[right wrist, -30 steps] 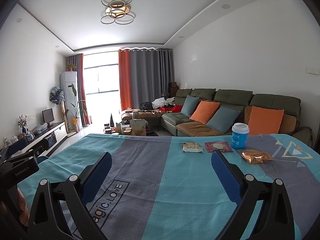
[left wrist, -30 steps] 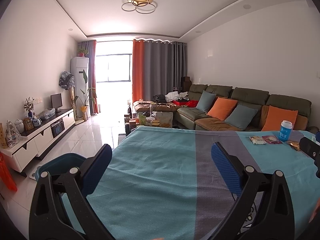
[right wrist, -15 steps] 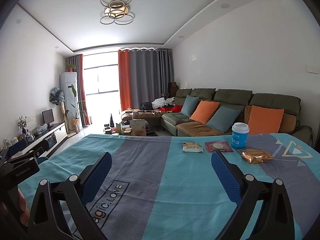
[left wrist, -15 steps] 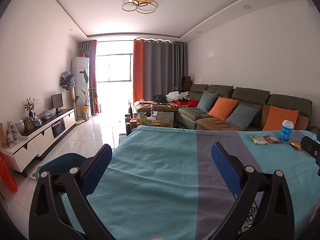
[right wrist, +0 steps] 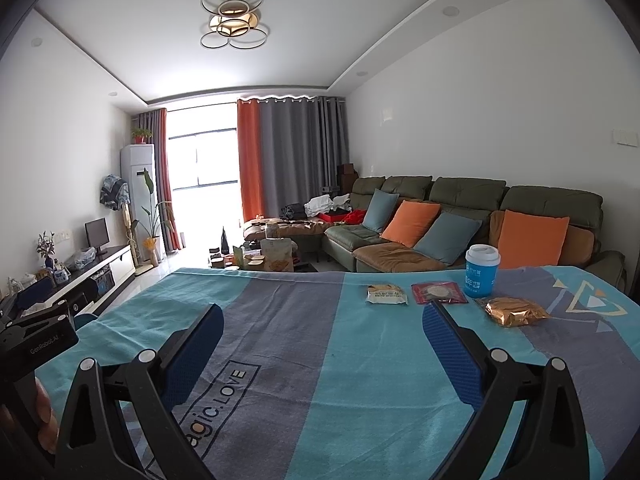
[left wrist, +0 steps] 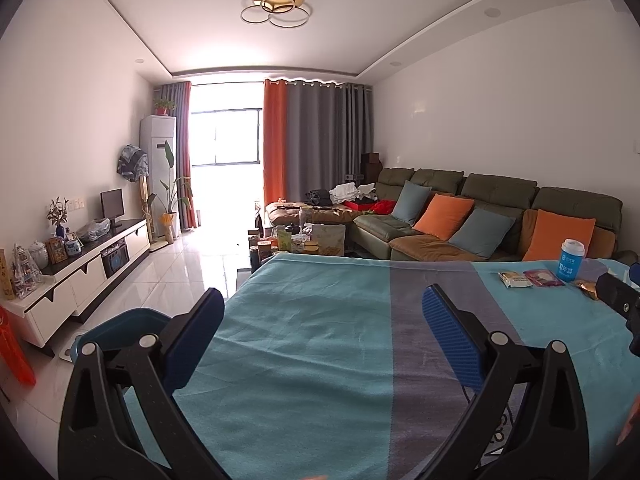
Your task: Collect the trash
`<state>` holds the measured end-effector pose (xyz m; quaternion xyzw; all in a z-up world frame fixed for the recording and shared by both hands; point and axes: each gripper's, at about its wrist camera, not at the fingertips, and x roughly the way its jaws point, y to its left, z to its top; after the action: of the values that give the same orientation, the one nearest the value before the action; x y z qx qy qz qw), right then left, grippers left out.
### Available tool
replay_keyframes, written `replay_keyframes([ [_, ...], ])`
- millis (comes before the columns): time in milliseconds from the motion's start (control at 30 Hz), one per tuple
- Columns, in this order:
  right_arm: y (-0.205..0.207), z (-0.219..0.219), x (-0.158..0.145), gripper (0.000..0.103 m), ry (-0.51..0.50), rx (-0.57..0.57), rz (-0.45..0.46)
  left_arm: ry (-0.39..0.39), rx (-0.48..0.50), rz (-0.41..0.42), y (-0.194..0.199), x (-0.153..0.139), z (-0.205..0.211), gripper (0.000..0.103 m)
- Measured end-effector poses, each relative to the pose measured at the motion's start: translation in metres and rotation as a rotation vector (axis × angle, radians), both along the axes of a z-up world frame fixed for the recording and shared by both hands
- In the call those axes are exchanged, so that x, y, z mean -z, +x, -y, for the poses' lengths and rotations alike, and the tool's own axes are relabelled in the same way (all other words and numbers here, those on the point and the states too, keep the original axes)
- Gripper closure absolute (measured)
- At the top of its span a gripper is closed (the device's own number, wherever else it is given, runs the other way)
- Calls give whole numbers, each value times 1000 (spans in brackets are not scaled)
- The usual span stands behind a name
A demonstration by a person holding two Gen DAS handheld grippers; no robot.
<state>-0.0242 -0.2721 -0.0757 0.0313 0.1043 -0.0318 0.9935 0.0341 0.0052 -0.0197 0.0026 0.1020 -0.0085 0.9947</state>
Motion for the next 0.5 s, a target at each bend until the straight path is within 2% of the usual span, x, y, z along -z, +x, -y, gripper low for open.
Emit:
replay_keyframes([
  [167,0,3,1,7,12,2,-1,-5,14,-12,3,-3,0,6],
  [300,4,9,2,7,14,4,-25,19,34,-87,17,-2,3,6],
  [433,17,29,5,7,26,38,-104,6,74,-263,61,1,-6,6],
  [500,29,45,8,7,41,57,-177,10,85,-406,99,11,-13,6],
])
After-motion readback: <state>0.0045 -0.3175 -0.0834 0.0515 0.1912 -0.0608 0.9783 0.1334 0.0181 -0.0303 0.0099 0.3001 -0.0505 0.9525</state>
